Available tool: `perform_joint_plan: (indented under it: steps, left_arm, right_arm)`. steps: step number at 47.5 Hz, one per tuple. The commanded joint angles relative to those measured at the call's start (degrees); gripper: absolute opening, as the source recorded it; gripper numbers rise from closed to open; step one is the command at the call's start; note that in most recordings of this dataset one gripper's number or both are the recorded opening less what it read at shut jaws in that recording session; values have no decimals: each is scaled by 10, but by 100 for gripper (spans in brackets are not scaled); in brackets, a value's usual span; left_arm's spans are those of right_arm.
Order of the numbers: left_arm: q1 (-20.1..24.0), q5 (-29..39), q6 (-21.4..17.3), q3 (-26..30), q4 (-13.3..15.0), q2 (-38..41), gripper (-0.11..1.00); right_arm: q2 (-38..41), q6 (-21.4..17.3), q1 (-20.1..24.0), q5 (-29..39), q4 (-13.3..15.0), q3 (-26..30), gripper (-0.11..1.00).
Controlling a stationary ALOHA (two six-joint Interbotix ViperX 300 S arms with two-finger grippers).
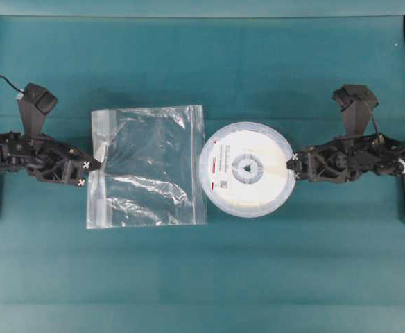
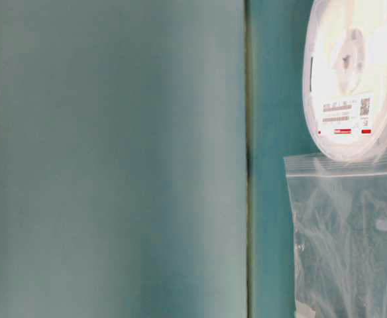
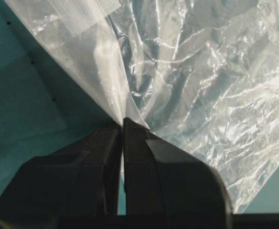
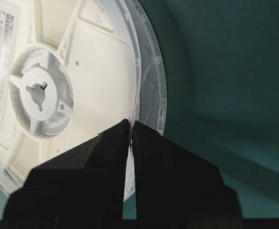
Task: Take out the reel from the clear zip bag.
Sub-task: 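Slide the reel further right and set it on the table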
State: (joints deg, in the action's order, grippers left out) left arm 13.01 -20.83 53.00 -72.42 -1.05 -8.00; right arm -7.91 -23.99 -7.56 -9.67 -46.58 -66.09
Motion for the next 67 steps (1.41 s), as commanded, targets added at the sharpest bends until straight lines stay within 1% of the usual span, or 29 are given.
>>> perform_joint_plan:
  steps: [1,26,45,67]
  left_arm:
    - [0,-2,-2,3,-2,-3,-2]
    - [0,-2,-2,4,-2,-3,-2]
    - [0,-2,-2,4,-2,-4,-2]
    - [0,-2,-2,8,-2,-3,-2]
  right_arm:
    - [-8,-3,1,2,-2,-4,4]
    - [-25,-3,1,5,-2,-20,4]
    - [-39,-3,1,4,-9,-39,4]
    - [-39,-4,0,2,-11,-36,4]
